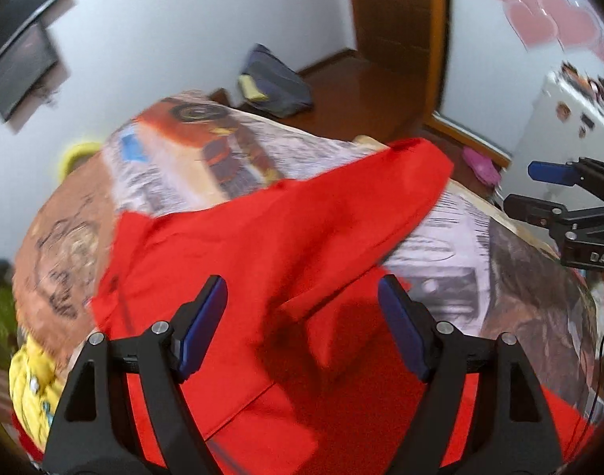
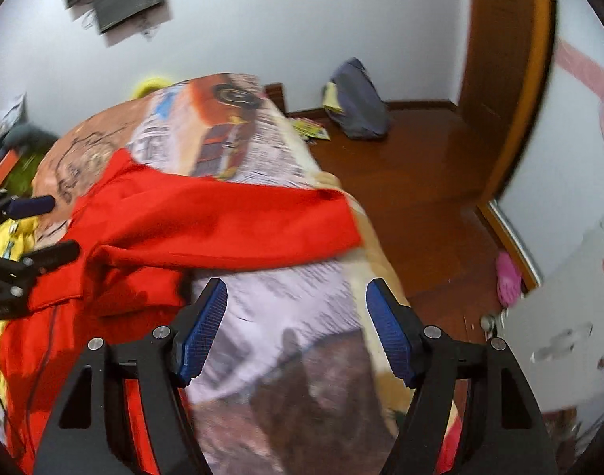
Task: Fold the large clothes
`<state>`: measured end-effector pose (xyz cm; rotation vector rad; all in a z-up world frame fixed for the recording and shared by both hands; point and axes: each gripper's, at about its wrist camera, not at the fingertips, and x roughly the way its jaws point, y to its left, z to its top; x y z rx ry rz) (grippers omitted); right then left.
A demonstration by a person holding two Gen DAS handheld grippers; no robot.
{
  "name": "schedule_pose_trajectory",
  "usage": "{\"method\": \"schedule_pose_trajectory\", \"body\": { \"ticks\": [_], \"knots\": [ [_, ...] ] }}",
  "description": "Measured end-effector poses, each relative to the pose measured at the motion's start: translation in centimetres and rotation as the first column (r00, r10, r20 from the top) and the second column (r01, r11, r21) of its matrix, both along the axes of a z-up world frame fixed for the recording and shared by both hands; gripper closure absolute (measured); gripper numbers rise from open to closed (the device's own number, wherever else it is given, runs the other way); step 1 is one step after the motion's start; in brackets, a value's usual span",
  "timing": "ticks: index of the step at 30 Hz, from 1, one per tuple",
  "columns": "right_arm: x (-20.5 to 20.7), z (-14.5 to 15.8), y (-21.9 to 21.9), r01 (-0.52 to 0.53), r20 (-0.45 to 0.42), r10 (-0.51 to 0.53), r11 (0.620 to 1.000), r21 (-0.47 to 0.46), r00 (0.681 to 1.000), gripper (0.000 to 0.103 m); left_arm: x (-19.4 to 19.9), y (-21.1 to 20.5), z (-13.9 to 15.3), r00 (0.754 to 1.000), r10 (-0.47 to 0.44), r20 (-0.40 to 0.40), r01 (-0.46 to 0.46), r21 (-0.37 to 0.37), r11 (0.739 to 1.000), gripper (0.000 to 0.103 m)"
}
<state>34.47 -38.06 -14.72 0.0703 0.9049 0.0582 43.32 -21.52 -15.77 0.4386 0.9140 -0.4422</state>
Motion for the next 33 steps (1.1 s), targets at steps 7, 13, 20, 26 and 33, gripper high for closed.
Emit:
{"method": "schedule_pose_trajectory", "body": {
  "ticks": [7,13,20,26,33],
  "knots": [
    [-0.4,-2.1,-2.9,0.082,-0.054,-0.080,0.996,0.046,0.995,0.033,3.0,-7.3,-5.2,0.980,-0.111,-0.166,0.113,0.001,0.994,0.027],
    [-0.6,-3.0,-4.1,0.096,-0.074,-0.090,0.992,0.077,0.993,0.033,5.9,-9.9,-8.7,0.955,-0.110,-0.276,0.101,-0.043,0.994,0.034],
    [-0.4,-3.1,-3.2,0.077,-0.076,-0.073,0.995,0.057,0.994,0.033,8.4,-8.5,-7.8,0.956,-0.005,-0.293,-0.038,-0.138,0.990,0.100],
    [0.3,-2.1,-1.4,0.032,-0.052,-0.028,0.996,0.079,0.998,0.033,7.5,-2.5,-0.5,0.984,0.063,-0.166,-0.107,-0.272,0.956,0.100],
    [2.7,-0.7,3.9,-0.088,-0.032,0.090,0.994,0.065,0.995,0.033,4.4,10.1,9.3,0.966,0.251,0.056,-0.216,-0.355,0.910,0.100]
  ]
}}
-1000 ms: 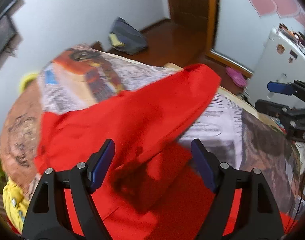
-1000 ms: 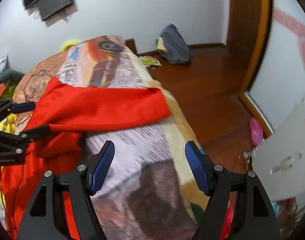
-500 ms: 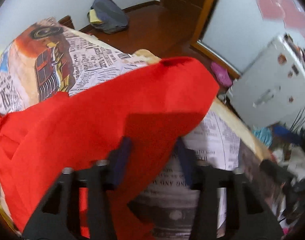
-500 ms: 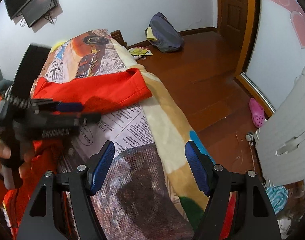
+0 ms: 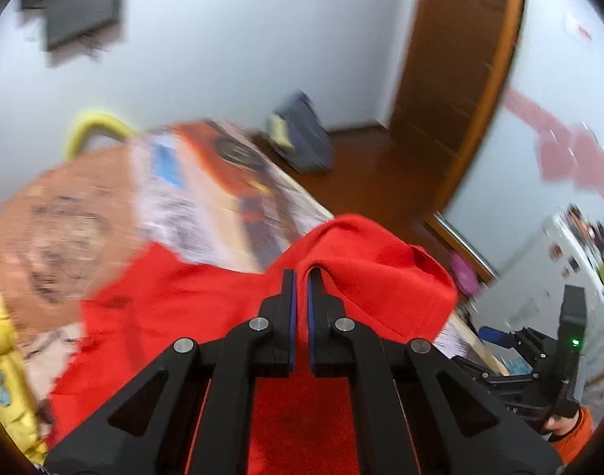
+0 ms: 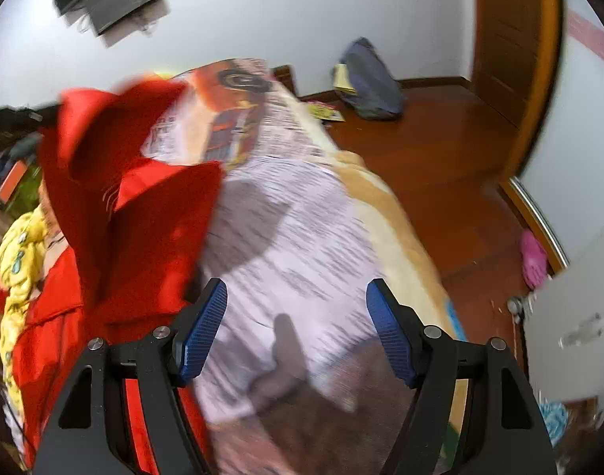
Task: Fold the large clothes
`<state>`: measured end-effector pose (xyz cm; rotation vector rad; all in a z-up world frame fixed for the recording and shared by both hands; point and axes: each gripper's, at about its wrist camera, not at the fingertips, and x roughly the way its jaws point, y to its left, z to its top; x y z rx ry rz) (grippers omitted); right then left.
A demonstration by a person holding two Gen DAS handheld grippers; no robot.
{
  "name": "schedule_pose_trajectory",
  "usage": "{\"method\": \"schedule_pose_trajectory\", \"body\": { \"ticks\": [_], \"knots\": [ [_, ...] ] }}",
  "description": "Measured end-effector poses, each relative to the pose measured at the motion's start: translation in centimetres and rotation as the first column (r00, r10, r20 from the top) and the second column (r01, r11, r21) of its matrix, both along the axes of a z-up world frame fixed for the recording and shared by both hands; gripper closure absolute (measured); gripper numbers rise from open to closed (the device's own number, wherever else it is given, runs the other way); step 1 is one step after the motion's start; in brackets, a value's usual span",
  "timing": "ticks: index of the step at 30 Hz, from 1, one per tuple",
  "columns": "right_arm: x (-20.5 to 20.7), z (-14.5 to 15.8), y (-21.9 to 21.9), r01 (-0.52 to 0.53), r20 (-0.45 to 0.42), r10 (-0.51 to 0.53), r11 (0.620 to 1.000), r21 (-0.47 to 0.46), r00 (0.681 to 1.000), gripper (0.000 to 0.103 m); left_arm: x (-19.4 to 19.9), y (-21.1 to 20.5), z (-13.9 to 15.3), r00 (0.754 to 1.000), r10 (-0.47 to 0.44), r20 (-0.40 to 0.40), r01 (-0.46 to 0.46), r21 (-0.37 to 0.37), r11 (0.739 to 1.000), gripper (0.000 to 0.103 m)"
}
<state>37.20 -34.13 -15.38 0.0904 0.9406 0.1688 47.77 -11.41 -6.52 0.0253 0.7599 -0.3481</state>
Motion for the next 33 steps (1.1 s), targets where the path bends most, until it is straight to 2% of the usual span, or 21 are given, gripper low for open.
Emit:
{"method": "schedule_pose_trajectory", "body": {
  "ticks": [2,4,7,11,13,16,19,22,24,25,27,28,30,33],
  "knots": [
    [0.9,0.2,1.8,-0.043,0.001,0.043,0.999,-0.004,0.999,0.033,-1.1,4.0,1.1,0.997,0.073,0.035,-0.073,0.009,0.997,0.100],
    [2.0,0.1,3.8,-0.084,-0.012,0.084,0.996,-0.002,0.996,0.033,-2.4,7.6,1.1,0.988,0.140,0.063,-0.144,0.052,0.988,0.100],
    [3.4,-1.2,5.9,-0.118,-0.055,0.117,0.993,-0.019,0.992,0.033,-3.9,11.9,-0.6,0.977,0.209,0.039,-0.212,0.088,0.973,0.100],
    [4.0,-3.6,8.6,-0.164,-0.122,0.152,0.982,-0.097,0.981,0.034,-6.0,17.3,-5.4,0.955,0.287,-0.074,-0.281,0.088,0.956,0.100],
    [3.7,-4.7,9.5,-0.191,-0.151,0.170,0.972,-0.136,0.974,0.034,-6.5,19.8,-9.0,0.934,0.325,-0.150,-0.314,0.090,0.945,0.100],
    [3.0,-5.7,9.7,-0.208,-0.163,0.185,0.968,-0.141,0.969,0.033,-7.7,22.0,-13.9,0.900,0.353,-0.255,-0.330,0.130,0.935,0.098],
    [2.7,-5.7,9.8,-0.212,-0.159,0.187,0.966,-0.151,0.969,0.030,-9.1,22.8,-17.6,0.873,0.345,-0.345,-0.317,0.137,0.939,0.094],
    [2.5,-5.7,9.9,-0.214,-0.158,0.188,0.962,-0.168,0.969,0.029,-10.0,23.3,-19.1,0.860,0.332,-0.388,-0.319,0.099,0.943,0.088],
    [2.5,-5.7,10.1,-0.215,-0.155,0.189,0.960,-0.177,0.970,0.029,-10.4,24.0,-19.2,0.860,0.322,-0.395,-0.325,0.062,0.944,0.086],
    [2.5,-5.8,10.2,-0.214,-0.154,0.188,0.960,-0.179,0.970,0.028,-10.4,24.3,-19.1,0.857,0.322,-0.402,-0.333,0.043,0.942,0.082],
    [2.6,-5.8,10.2,-0.212,-0.151,0.186,0.961,-0.178,0.971,0.028,-10.6,24.9,-18.8,0.846,0.337,-0.413,-0.361,0.022,0.932,0.065],
    [2.5,-5.8,10.2,-0.213,-0.150,0.187,0.961,-0.177,0.971,0.027,-10.5,25.3,-18.6,0.842,0.346,-0.414,-0.373,0.016,0.928,0.054],
    [2.6,-5.9,10.3,-0.213,-0.145,0.189,0.961,-0.175,0.971,0.027,-10.3,26.7,-18.6,0.835,0.365,-0.413,-0.402,-0.004,0.915,0.051],
    [2.6,-6.1,10.3,-0.213,-0.138,0.190,0.962,-0.173,0.972,0.026,-9.6,28.5,-19.0,0.816,0.350,-0.460,-0.436,-0.091,0.895,0.051]
  ]
}}
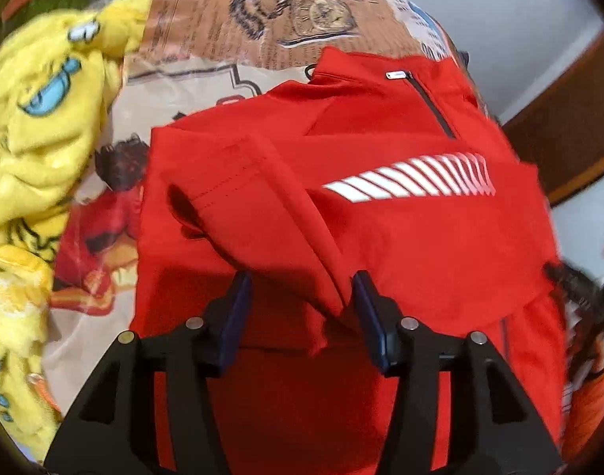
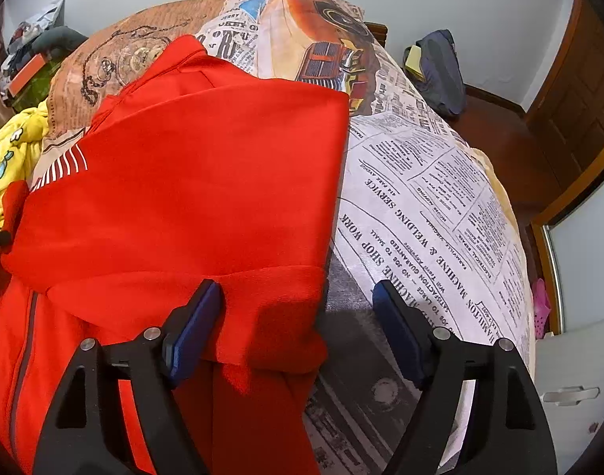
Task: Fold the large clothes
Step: 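Smooth the folded jacket edge with the left gripper and release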
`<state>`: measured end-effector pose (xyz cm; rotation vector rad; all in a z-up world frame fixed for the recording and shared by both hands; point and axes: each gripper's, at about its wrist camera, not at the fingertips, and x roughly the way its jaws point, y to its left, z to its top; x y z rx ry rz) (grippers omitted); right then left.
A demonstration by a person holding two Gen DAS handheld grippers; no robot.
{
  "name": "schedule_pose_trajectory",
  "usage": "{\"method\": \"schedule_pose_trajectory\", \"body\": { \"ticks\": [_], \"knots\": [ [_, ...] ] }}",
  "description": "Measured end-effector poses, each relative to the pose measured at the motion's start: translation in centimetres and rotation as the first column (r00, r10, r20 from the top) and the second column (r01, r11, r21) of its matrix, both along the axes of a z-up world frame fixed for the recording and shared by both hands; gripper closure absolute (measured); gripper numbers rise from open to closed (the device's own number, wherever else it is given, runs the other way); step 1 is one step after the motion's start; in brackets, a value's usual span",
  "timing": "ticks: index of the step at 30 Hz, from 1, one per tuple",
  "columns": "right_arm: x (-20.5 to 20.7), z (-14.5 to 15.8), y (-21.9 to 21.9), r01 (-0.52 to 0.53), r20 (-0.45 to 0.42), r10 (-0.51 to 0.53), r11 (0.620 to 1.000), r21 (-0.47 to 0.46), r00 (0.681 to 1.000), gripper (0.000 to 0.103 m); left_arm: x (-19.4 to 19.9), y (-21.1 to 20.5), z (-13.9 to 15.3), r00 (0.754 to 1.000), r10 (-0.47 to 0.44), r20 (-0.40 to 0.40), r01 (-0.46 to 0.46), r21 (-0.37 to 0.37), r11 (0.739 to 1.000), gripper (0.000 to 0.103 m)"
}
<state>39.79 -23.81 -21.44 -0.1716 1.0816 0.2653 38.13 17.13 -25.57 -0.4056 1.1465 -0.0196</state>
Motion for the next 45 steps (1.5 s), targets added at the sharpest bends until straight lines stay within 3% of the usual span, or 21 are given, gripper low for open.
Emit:
{"method": "schedule_pose_trajectory", "body": {
  "ticks": [7,10,11,13,16,21,23,25,27,30,32,35,39,42,45],
  "knots": [
    [-0.1,-0.2,0.1,0.000,0.008,0.000,1.000,0.007,1.000,0.024,3.7,2.1,-1.6,0.989,0.104,-0.101,-0.117,-0.133,0.984,0.047],
    [-0.1,-0.2,0.1,0.002,0.011,-0.002,1.000,0.011,1.000,0.024,5.5,1.5,-2.3,0.985,0.119,-0.128,-0.129,-0.072,0.989,0.048],
    [-0.1,-0.2,0.1,0.002,0.012,-0.003,1.000,0.012,1.000,0.024,5.9,1.1,-2.3,0.985,0.121,-0.122,-0.124,-0.015,0.992,0.057],
    [-0.2,-0.2,0.0,0.002,0.014,-0.002,1.000,0.015,1.000,0.024,6.3,0.1,-1.2,0.991,0.103,-0.085,-0.094,0.104,0.990,0.075],
    [-0.1,-0.2,0.0,0.002,0.012,-0.002,1.000,0.016,1.000,0.024,6.1,-0.7,1.2,0.998,0.066,-0.002,-0.065,0.181,0.981,0.096],
    [0.1,0.5,0.1,0.004,0.008,-0.004,1.000,-0.004,1.000,0.024,3.8,-1.0,8.2,0.976,-0.008,0.219,-0.042,0.221,0.974,0.098],
    [0.2,1.1,0.1,0.007,0.028,-0.007,1.000,-0.012,1.000,0.024,3.1,-0.7,9.8,0.965,-0.024,0.262,-0.040,0.236,0.971,0.098],
    [0.3,1.8,0.3,0.010,0.050,-0.009,1.000,-0.021,0.999,0.024,2.8,-0.1,9.7,0.967,-0.022,0.255,-0.047,0.262,0.964,0.098],
    [0.5,1.9,0.4,0.009,0.051,-0.009,1.000,-0.015,0.999,0.024,2.5,1.1,8.2,0.978,-0.001,0.208,-0.058,0.275,0.960,0.097],
    [0.4,1.2,1.0,-0.005,0.036,0.006,1.000,-0.030,0.999,0.024,2.2,3.5,4.3,0.991,0.050,0.120,-0.074,0.210,0.975,0.093],
    [0.3,0.5,1.4,-0.020,0.023,0.022,0.998,-0.060,1.000,0.024,1.5,4.7,1.4,0.996,0.077,0.038,-0.083,0.168,0.982,0.073],
    [0.0,0.0,1.5,-0.033,0.022,0.034,0.997,-0.068,0.999,0.024,0.3,5.8,-1.5,0.994,0.099,-0.056,-0.086,0.193,0.977,0.055],
    [0.1,0.0,1.1,-0.024,0.008,0.024,0.999,-0.040,1.000,0.024,-1.9,6.7,-2.3,0.991,0.106,-0.077,-0.089,0.202,0.975,0.045],
    [0.2,-0.1,0.7,-0.013,0.000,0.013,1.000,-0.015,1.000,0.024,-3.6,6.9,-1.9,0.992,0.098,-0.085,-0.071,0.272,0.960,0.043],
    [0.0,0.1,0.5,-0.010,-0.001,0.010,1.000,-0.022,1.000,0.024,-4.6,6.6,-1.5,0.992,0.066,-0.111,-0.020,0.373,0.927,0.042]
  ]
}}
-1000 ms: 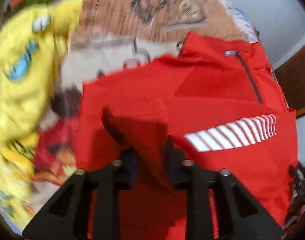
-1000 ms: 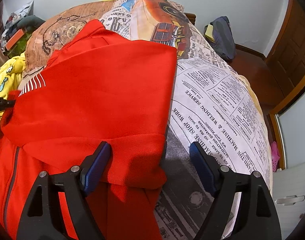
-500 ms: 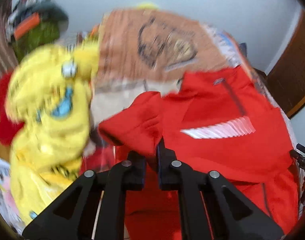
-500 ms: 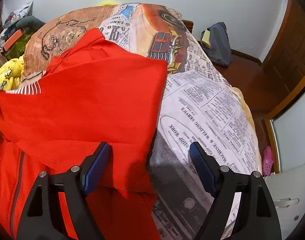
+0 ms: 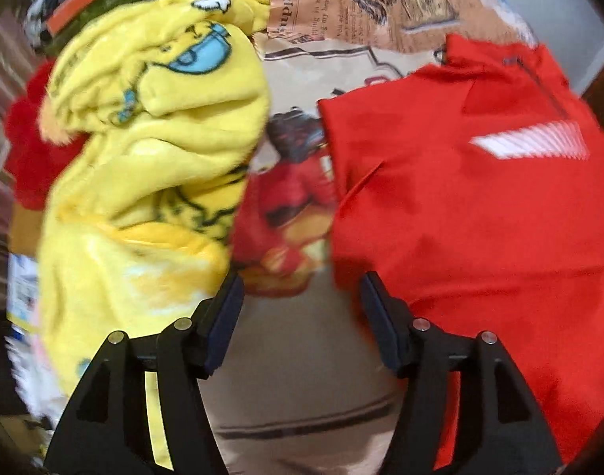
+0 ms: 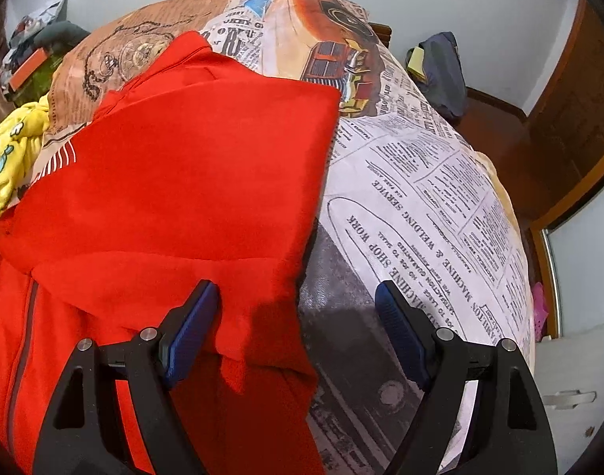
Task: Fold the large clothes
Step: 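Smooth the folded jacket edge with the left gripper and release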
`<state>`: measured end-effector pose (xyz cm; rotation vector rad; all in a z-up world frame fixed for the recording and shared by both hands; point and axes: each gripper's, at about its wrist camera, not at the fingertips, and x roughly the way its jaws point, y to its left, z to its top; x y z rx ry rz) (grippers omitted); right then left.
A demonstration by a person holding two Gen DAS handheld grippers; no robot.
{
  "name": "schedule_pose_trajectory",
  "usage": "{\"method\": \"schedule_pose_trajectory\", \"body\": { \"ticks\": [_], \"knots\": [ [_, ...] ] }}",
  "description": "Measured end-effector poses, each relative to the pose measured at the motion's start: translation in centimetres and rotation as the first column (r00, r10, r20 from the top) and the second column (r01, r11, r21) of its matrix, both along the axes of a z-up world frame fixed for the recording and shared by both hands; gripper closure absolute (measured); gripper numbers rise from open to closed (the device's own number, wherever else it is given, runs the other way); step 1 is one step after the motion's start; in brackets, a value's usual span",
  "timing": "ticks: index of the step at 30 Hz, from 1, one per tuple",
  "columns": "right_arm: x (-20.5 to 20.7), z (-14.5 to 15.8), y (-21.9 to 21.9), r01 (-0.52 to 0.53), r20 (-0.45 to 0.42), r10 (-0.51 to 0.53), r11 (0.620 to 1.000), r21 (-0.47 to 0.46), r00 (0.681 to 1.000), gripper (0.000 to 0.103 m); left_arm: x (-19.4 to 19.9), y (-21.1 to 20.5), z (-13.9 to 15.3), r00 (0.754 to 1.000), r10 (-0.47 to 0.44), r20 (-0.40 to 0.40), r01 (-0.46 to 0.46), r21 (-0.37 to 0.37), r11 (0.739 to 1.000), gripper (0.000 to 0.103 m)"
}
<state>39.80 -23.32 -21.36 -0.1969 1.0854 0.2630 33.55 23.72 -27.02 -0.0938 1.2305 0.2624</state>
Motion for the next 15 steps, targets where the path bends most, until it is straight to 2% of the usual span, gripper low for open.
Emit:
{"method": "schedule_pose_trajectory", "body": {
  "ticks": [3,6,10,12,15],
  "knots": [
    [0.0,0.7,-0.2,0.003,0.007,-0.003,1.000,-0.020,1.000,0.024,-0.2,-0.2,1.2,0.999,-0.038,0.013,0.038,0.049,0.998,0.042],
    [0.1,2.0,-0.3,0.005,0.034,-0.004,1.000,-0.023,0.999,0.024,0.8,-0.3,3.0,0.996,-0.048,0.070,0.047,0.027,0.999,0.042],
    [0.9,4.1,-0.5,0.017,0.075,-0.019,0.999,0.027,0.997,0.024,3.5,-0.8,4.9,0.989,-0.035,0.142,0.036,0.000,0.999,0.038],
    [1.7,4.6,-0.2,0.024,0.083,-0.027,0.999,0.043,0.996,0.024,4.9,-1.4,5.0,0.988,-0.044,0.150,0.040,0.028,0.999,0.038],
    [3.3,4.1,0.7,0.032,0.070,-0.034,0.999,0.033,0.997,0.024,7.1,-2.1,3.4,0.992,-0.055,0.111,0.045,0.088,0.995,0.037]
  ]
}}
